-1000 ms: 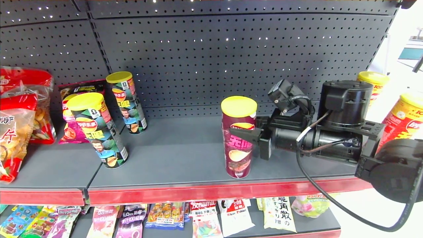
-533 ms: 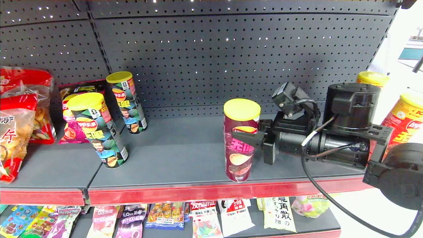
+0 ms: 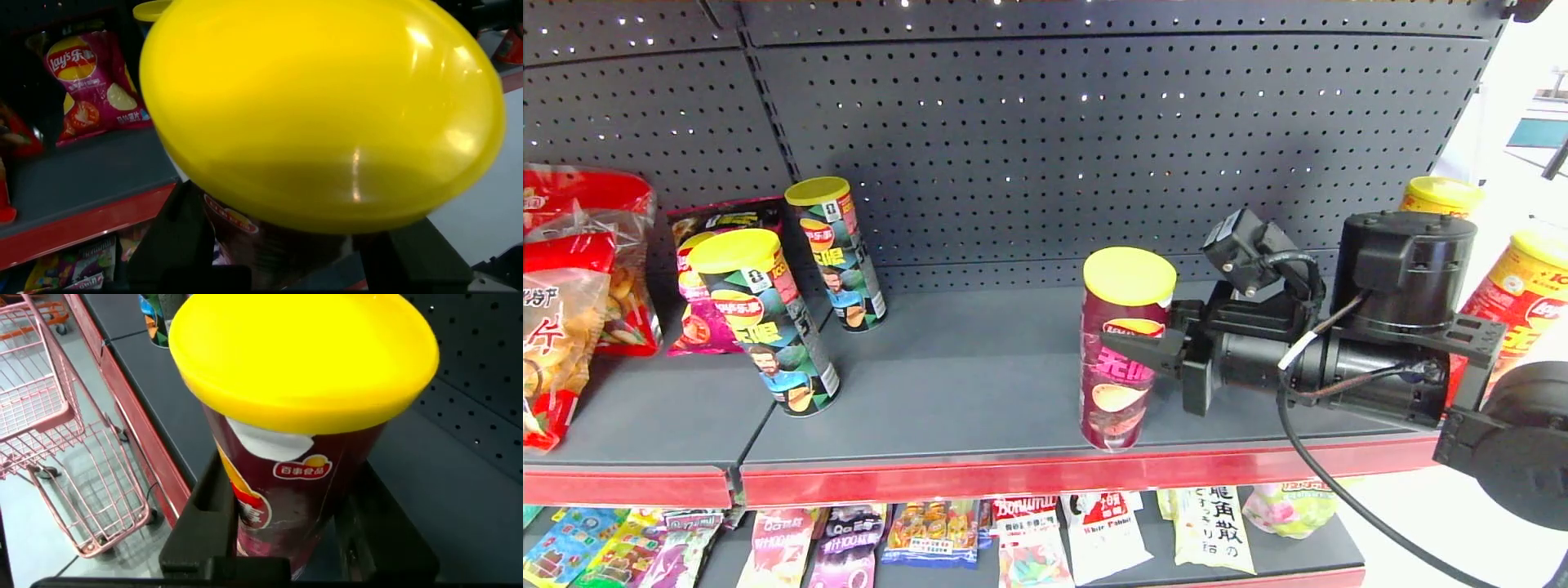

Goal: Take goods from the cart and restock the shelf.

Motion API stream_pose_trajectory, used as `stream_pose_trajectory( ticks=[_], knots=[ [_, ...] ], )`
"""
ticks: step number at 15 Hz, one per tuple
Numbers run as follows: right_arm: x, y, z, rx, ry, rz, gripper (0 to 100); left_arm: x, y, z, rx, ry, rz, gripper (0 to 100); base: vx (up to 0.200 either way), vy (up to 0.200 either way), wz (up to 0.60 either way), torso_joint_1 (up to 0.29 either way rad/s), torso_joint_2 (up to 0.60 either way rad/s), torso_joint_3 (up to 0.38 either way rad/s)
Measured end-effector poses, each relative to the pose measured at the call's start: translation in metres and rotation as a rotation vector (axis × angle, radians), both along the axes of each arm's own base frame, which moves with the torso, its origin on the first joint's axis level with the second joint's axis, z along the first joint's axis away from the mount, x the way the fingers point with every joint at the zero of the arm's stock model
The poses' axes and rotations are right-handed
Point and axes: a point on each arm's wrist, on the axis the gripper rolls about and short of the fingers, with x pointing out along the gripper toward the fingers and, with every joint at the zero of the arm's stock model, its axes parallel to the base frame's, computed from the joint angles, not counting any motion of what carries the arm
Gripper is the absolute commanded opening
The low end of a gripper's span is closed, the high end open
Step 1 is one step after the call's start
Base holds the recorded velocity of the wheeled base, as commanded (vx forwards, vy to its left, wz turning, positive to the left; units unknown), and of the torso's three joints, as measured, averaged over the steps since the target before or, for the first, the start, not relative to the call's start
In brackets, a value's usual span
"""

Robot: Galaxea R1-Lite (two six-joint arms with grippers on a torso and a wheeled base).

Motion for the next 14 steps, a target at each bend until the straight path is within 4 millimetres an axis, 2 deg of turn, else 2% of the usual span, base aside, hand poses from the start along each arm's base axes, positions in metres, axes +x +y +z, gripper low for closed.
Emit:
stream_pose_trajectory(
  ticks=[8, 12, 14],
  knots=[
    [-0.008, -0.006, 0.003, 0.008, 0.006, -0.029, 100, 0.001, 0.0, -0.002, 0.0, 0.004, -0.004, 0, 0.0, 0.0, 0.0, 0.0, 0.0, 0.0],
    [-0.029, -0.027, -0.001, 0.02, 0.053, -0.096, 100, 0.004, -0.001, -0.007, 0.002, 0.026, -0.03, 0, 0.0, 0.0, 0.0, 0.0, 0.0, 0.0],
    [-0.04, -0.047, -0.003, 0.022, 0.059, -0.147, 100, 0.004, -0.001, -0.009, 0.001, 0.033, -0.043, 0, 0.0, 0.0, 0.0, 0.0, 0.0, 0.0]
  ],
)
